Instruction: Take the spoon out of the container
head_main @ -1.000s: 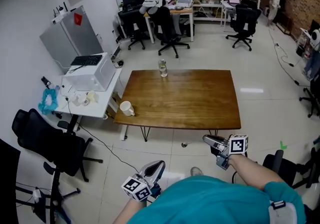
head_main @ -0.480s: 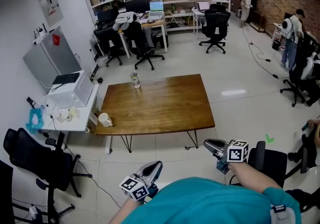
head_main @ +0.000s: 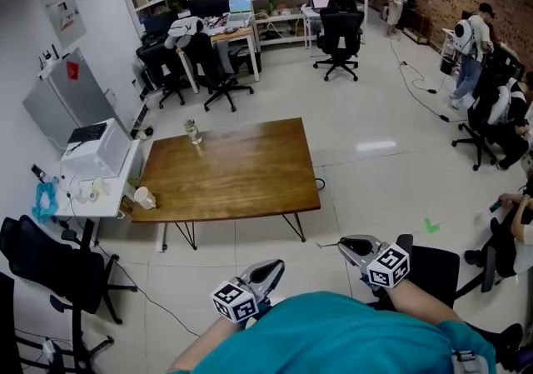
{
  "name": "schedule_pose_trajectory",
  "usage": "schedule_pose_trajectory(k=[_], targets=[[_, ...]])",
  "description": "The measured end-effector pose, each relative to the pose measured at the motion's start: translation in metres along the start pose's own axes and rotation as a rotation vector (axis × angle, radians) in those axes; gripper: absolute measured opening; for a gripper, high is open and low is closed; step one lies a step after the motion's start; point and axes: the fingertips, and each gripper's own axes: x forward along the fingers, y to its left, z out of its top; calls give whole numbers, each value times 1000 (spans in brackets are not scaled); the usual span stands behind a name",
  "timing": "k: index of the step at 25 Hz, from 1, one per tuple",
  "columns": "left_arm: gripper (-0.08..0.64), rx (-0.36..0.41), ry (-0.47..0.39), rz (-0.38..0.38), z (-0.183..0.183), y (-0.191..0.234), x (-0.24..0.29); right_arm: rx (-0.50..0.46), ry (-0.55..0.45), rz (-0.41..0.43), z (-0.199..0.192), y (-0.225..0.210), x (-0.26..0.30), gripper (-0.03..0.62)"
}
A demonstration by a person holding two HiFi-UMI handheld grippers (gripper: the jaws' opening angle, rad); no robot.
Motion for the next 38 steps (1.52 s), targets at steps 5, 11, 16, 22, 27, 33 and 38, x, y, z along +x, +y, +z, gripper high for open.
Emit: schedule_pose_trajectory(k=[5,11,16,22,27,33,38], targets=[[2,5,-7,8,2,5,1,25,-5,-29,-14,-4,-9,46],[2,-20,-7,18,-1,14,-11,27,-15,-36,-11,1,-4,46],[2,0,-11,10,-1,14,-17,26,-11,-46,-14,3,-4,46],[2,0,-20,17,5,14,-15,8,-9,-41,-7,-1,-4,46],[2,11,-19,16,6,14,-14,6,-2,-35,-8,-2,-4,46],[2,15,-15,19,4,13,-12,5,-2,-27,-10,-3,-6,46],[2,7,-16,27,4,13,-12,5,-2,-20,-11,-3,-4,46]])
